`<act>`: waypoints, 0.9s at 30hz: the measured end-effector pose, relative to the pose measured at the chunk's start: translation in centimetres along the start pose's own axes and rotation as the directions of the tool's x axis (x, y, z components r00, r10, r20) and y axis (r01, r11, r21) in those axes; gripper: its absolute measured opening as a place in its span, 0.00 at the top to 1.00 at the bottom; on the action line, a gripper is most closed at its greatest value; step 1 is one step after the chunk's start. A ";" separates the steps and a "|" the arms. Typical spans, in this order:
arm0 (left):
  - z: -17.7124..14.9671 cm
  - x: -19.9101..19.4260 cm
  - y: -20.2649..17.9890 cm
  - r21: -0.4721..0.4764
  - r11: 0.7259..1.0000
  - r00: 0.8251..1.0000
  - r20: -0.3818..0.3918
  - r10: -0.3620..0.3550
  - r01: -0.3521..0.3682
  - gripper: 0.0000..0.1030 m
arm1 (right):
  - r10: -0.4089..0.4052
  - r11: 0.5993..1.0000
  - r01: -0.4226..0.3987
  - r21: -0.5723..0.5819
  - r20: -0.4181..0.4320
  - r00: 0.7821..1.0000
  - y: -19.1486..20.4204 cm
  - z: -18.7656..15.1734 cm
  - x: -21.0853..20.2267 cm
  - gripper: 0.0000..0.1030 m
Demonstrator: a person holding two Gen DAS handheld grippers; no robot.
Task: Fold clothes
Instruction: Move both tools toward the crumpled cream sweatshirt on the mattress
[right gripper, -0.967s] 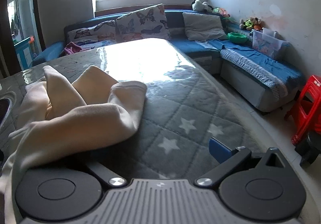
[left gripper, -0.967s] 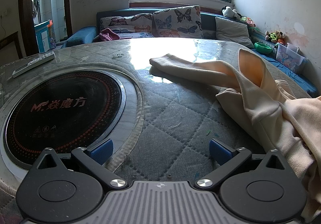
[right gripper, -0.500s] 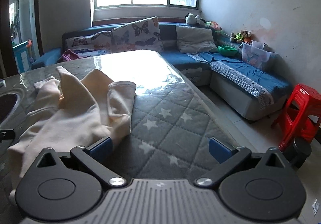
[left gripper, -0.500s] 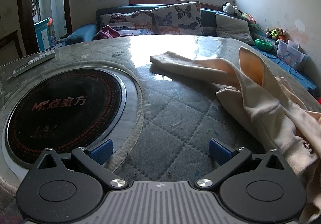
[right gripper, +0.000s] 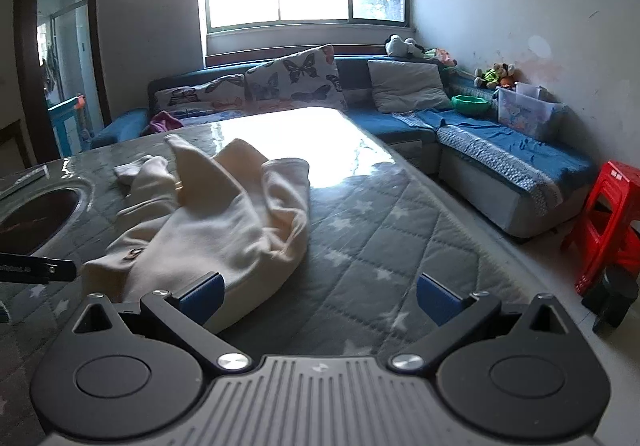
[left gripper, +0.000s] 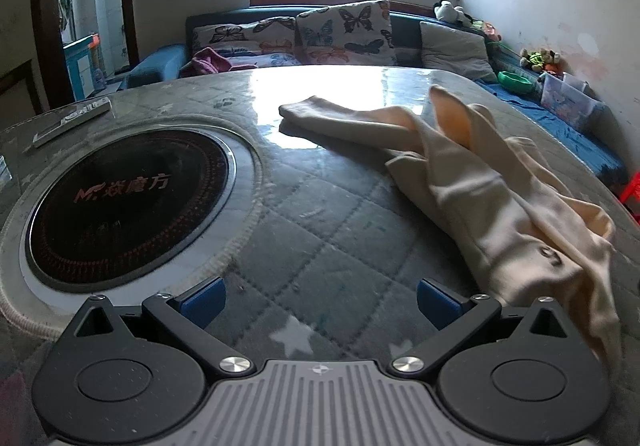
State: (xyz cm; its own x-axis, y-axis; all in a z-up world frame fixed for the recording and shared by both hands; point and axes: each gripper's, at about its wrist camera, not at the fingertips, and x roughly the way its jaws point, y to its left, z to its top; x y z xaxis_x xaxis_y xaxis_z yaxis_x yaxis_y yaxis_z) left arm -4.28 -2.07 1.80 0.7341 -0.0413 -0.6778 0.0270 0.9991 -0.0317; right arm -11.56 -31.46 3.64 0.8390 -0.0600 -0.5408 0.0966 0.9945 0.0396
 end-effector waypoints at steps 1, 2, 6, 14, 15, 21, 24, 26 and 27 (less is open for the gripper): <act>-0.1 -0.2 -0.1 0.000 1.000 1.000 0.000 -0.001 0.001 0.00 | 0.007 1.000 -0.007 0.004 0.000 1.000 0.2 -0.1 -0.2 0.00; -0.2 -0.4 -0.2 0.002 1.000 1.000 0.000 0.001 -0.001 0.00 | 0.013 1.000 -0.013 0.007 0.002 1.000 0.3 -0.3 -0.4 0.00; -0.6 -1.1 -0.5 0.010 1.000 1.000 0.001 0.010 -0.010 0.00 | 0.035 0.999 -0.035 0.014 0.010 0.999 0.8 -0.6 -1.1 0.00; -1.5 -2.3 -0.9 0.014 1.000 1.000 0.001 0.013 -0.013 0.00 | 0.067 0.998 -0.067 0.012 0.025 0.997 1.8 -1.2 -2.3 0.00; -1.6 -2.4 -1.0 0.014 1.000 1.000 0.000 0.012 -0.012 0.00 | 0.071 0.997 -0.072 0.013 0.026 0.997 2.0 -1.3 -2.4 0.00; -2.3 -3.1 -1.2 0.022 1.000 1.000 0.002 0.010 -0.010 0.00 | 0.091 0.996 -0.091 0.013 0.023 0.996 2.5 -1.9 -2.8 0.00; -2.4 -3.4 -1.3 0.024 1.000 1.000 0.005 0.010 -0.010 0.00 | 0.097 0.995 -0.097 0.013 0.026 0.995 2.7 -2.1 -3.0 0.00; -2.5 -3.6 -1.5 0.028 1.000 1.000 0.006 0.009 -0.009 0.00 | 0.101 0.995 -0.101 0.013 0.026 0.995 2.8 -2.2 -3.0 0.00; -2.6 -3.7 -1.5 0.031 0.999 1.000 0.007 0.009 -0.009 0.00 | 0.103 0.995 -0.103 0.012 0.026 0.994 2.8 -2.3 -3.1 0.00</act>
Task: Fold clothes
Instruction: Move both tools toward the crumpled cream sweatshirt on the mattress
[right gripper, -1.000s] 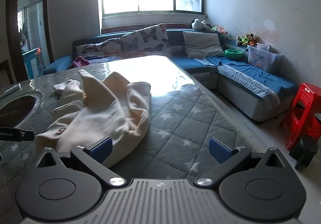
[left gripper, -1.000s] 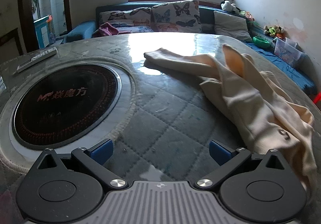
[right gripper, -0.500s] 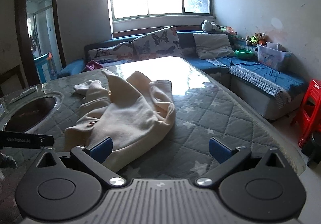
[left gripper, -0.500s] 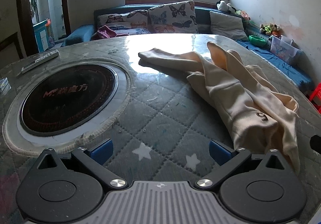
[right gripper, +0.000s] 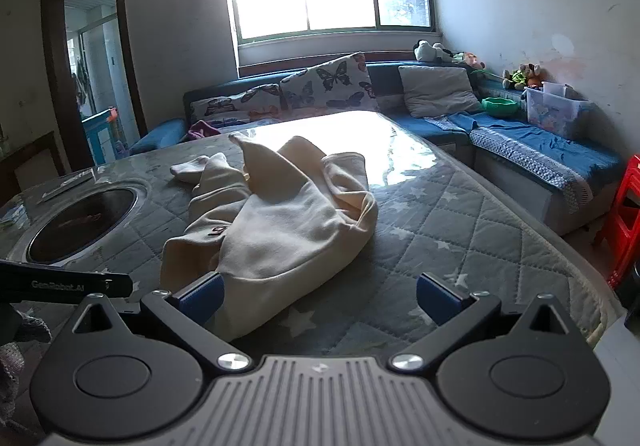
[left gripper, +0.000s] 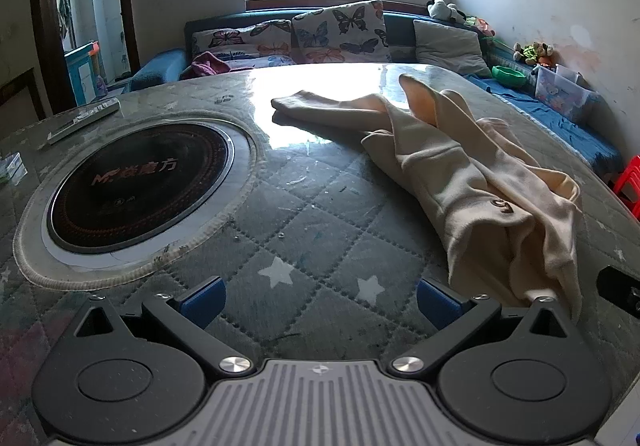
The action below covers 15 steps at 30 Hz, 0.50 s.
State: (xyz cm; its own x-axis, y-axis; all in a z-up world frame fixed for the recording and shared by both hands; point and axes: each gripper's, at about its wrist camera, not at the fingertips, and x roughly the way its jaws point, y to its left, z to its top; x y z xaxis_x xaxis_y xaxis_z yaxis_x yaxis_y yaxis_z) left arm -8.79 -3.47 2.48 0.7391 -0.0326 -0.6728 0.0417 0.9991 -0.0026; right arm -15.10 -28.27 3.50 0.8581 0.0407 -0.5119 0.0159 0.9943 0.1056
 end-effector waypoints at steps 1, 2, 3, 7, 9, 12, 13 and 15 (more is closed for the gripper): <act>-0.1 -0.1 -0.1 0.003 1.000 1.000 0.001 0.000 0.000 0.00 | 0.002 1.000 -0.002 0.000 0.000 1.000 0.0 -0.1 0.0 0.00; -0.1 -0.2 -0.2 0.005 1.000 1.000 0.002 -0.001 0.001 0.00 | 0.004 1.000 -0.004 0.000 0.000 1.000 0.1 -0.1 -0.1 0.00; -0.2 -0.2 -0.2 0.008 1.000 1.000 0.001 -0.002 0.002 0.00 | 0.006 1.000 -0.006 -0.001 0.000 1.000 0.1 -0.2 -0.2 0.00; -0.4 -0.5 -0.5 0.018 1.000 1.000 0.003 -0.005 0.005 0.00 | 0.010 1.000 -0.010 -0.004 0.000 1.000 0.2 -0.3 -0.4 0.00; -0.4 -0.7 -0.6 0.022 1.000 1.000 0.004 -0.006 0.006 0.00 | 0.012 1.000 -0.012 -0.005 0.000 1.000 0.2 -0.3 -0.5 0.00; -0.5 -0.9 -0.8 0.029 1.000 1.000 0.008 -0.006 0.005 0.00 | 0.014 1.000 -0.014 -0.006 0.001 1.000 0.3 -0.3 -0.6 0.00; -0.5 -1.0 -0.9 0.032 0.999 1.000 0.010 -0.003 0.003 0.00 | 0.014 1.000 -0.014 -0.006 0.001 1.000 0.3 -0.3 -0.6 0.00; -0.4 -1.2 -1.0 0.038 0.999 1.000 0.014 -0.001 0.001 0.00 | 0.016 1.000 -0.016 -0.009 -0.002 1.000 0.4 -0.3 -0.6 0.00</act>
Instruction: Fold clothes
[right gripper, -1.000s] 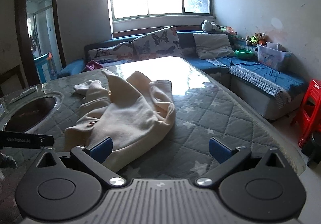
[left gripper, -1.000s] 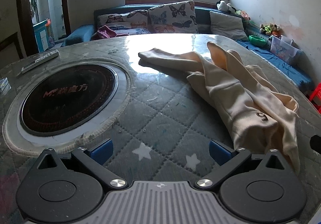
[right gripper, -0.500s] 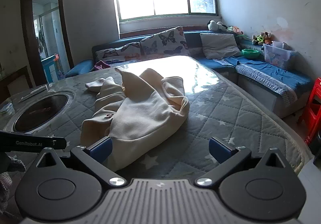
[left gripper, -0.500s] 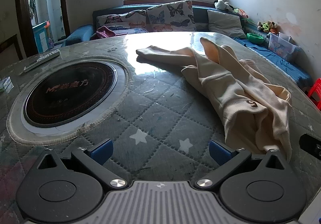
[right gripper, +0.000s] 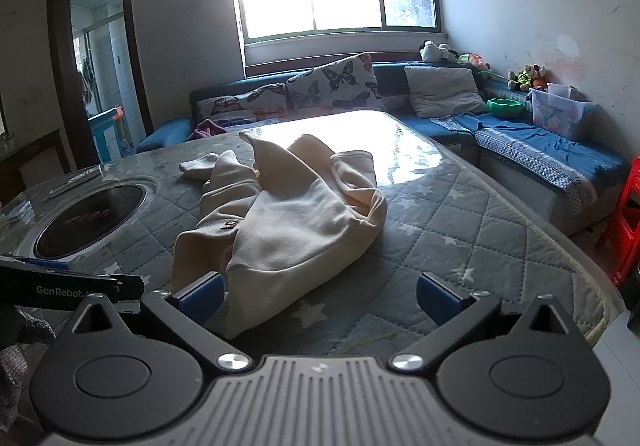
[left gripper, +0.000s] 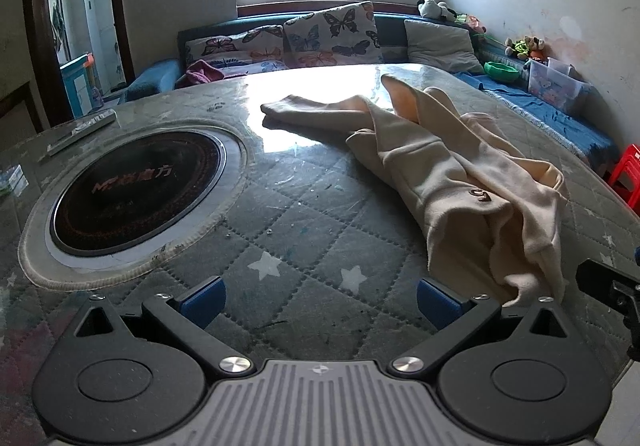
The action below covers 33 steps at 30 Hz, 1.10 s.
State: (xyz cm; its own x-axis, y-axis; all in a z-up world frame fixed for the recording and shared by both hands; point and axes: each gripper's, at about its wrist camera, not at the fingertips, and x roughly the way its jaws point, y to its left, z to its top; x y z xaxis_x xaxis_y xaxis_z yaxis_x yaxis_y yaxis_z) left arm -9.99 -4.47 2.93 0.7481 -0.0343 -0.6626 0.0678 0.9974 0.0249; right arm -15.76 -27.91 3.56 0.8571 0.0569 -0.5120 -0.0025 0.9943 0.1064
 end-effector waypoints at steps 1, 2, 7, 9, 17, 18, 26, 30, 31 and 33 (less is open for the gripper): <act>0.0 -0.1 -0.1 0.002 1.000 1.000 0.002 0.000 0.000 0.00 | 0.000 1.000 0.000 -0.001 -0.002 1.000 0.0 0.0 0.0 0.00; 0.0 -0.1 -0.1 0.005 1.000 1.000 0.003 -0.001 0.001 0.00 | 0.001 1.000 -0.001 -0.001 -0.004 1.000 0.1 0.0 0.0 0.00; 0.1 -0.3 -0.6 0.025 1.000 1.000 0.009 0.001 -0.001 0.00 | 0.002 1.000 -0.002 -0.002 -0.013 1.000 0.1 0.0 0.2 0.00; 0.2 -0.4 -0.8 0.033 0.999 1.000 0.012 0.003 -0.003 0.00 | 0.002 1.000 -0.002 -0.002 -0.017 1.000 0.2 0.1 0.3 0.00; 0.3 -0.3 -1.5 0.063 0.998 1.000 0.014 0.013 -0.014 0.00 | 0.011 1.000 -0.012 -0.009 -0.031 0.999 0.6 0.0 0.6 0.00; 0.3 -0.3 -1.5 0.065 0.998 1.000 0.012 0.014 -0.015 0.00 | 0.013 1.000 -0.013 -0.010 -0.033 0.999 0.7 0.0 0.7 0.00; 0.6 -0.3 -1.8 0.085 0.996 1.000 0.013 0.024 -0.025 0.00 | 0.020 1.000 -0.021 -0.017 -0.041 0.999 1.0 0.0 0.9 0.00; 0.7 -0.3 -2.0 0.097 0.995 1.000 0.012 0.025 -0.026 0.00 | 0.021 1.000 -0.021 -0.018 -0.045 0.999 1.0 0.0 1.0 0.00; 0.7 -0.2 -2.1 0.100 0.995 1.000 0.010 0.025 -0.026 0.00 | 0.020 1.000 -0.021 -0.017 -0.045 0.999 1.0 0.0 1.1 0.00; 0.7 -0.2 -2.2 0.105 0.994 1.000 0.009 0.024 -0.025 0.00 | 0.021 1.000 -0.022 -0.017 -0.047 0.999 1.0 0.0 1.1 0.00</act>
State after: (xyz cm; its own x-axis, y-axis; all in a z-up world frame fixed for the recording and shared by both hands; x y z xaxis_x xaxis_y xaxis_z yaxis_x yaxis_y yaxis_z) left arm -9.82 -6.65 3.55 0.7552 -0.0106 -0.6554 0.1183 0.9857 0.1203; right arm -14.83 -26.81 3.07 0.8317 0.0819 -0.5492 -0.0297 0.9942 0.1033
